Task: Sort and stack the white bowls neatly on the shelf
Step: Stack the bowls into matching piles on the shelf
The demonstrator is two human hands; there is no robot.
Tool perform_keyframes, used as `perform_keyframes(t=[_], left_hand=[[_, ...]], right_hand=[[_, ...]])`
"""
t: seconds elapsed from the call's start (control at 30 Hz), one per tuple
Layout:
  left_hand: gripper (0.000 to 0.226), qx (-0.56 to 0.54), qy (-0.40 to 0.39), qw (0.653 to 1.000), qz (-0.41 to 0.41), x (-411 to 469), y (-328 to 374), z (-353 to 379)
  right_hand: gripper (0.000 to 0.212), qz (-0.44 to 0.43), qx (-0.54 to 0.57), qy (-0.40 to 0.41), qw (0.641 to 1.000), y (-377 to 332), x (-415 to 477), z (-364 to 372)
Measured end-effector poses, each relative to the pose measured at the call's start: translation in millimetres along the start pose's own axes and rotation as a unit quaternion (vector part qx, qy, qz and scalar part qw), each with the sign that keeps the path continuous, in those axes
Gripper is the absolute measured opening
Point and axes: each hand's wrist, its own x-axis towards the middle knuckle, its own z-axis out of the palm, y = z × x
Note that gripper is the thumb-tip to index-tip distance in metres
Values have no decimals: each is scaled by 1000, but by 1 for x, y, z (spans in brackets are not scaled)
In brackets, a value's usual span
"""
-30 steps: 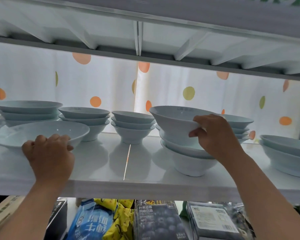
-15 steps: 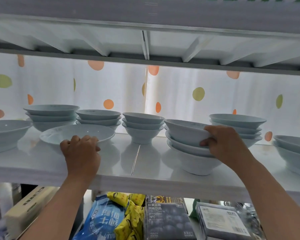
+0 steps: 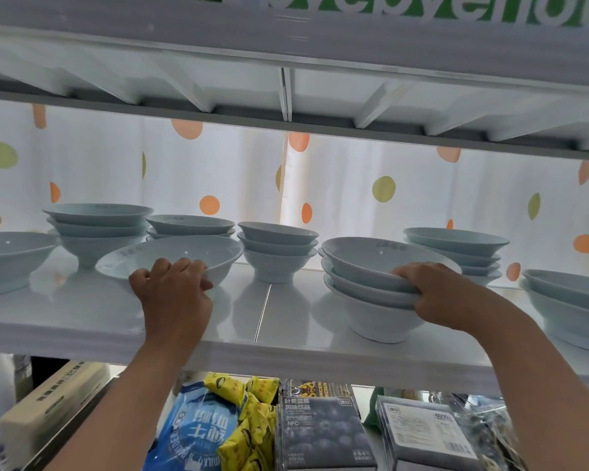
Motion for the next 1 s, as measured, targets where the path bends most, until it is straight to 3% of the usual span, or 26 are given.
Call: perform_keyframes(t=[0.1,0.4,0.6,0.8,0.9,1.0], left_hand=[[17,0,14,1000,10,6,8,-8],[12,-23,49,998,46,17,51,-31],[17,-62,61,994,69,25,104,-47],[19,-95,31,992,76,39,176,-69],[15,-113,46,987,104,47,206,-70],[17,-140,44,982,121,50,234,-69]], right_hand=[[45,-4,0,0,1000,-2,0,-3],[39,-18,-1,14,1000,8,6,-3],[55,-51,50,106,992,20,5,-9],[52,-139,125,241,952,41,6,-22],[60,-174,114,298,932,54,9,-32],[63,-165,78,310,933,62,12,-43]])
